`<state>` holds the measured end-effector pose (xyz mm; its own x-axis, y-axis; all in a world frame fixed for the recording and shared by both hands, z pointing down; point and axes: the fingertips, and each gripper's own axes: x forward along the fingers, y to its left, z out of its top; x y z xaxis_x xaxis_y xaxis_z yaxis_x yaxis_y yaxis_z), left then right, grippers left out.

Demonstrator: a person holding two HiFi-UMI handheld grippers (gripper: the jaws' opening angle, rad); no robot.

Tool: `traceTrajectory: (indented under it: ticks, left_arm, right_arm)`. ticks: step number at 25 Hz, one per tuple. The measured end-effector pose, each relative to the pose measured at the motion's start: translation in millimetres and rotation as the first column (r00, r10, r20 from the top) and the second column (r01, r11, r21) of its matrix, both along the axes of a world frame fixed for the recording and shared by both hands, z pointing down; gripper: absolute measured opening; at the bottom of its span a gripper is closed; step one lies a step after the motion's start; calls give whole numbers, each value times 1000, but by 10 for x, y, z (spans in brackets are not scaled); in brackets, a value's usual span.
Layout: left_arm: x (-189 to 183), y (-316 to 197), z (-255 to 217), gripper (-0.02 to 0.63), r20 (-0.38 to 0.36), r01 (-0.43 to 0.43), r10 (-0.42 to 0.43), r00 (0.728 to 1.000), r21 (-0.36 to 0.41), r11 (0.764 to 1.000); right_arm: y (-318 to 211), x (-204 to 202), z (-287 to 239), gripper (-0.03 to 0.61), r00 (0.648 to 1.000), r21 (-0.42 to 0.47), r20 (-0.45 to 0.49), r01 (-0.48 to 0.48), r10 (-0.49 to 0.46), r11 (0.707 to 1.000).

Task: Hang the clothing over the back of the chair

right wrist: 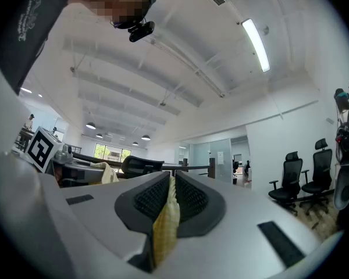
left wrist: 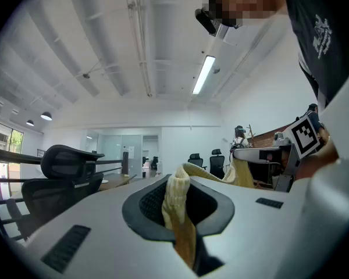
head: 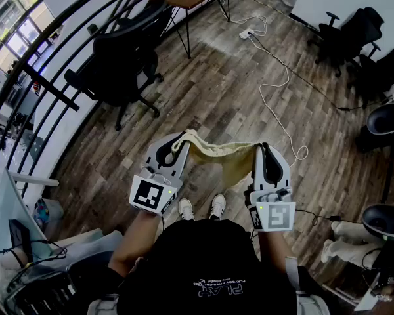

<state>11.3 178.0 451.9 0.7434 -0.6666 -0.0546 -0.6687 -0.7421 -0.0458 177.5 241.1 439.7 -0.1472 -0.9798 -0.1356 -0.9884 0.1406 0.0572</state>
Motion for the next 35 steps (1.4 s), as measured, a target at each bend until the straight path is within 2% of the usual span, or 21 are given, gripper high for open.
traceTrajectory:
  ticks: [9, 14, 25, 35]
  left_arm:
    - [68, 56, 78, 41, 13, 15, -15, 1000, -34, 999]
    - [69, 11, 99, 41, -4, 37, -37, 999, -43, 998]
    - [312, -21, -71, 41, -16, 52, -52, 998, 2, 999]
    - [524, 4, -73, 41, -17, 137, -137, 990, 0, 991]
  right_arm:
    - [46, 72, 46, 38, 1000, -23, -15, 20, -21, 1000]
    - [9, 85, 43, 38, 999, -32, -27, 32, -33, 999]
    - [-40, 314, -161, 40, 995, 49, 30, 89, -91, 995]
    - [-113, 547, -218, 40, 984, 61, -7, 178, -178, 982]
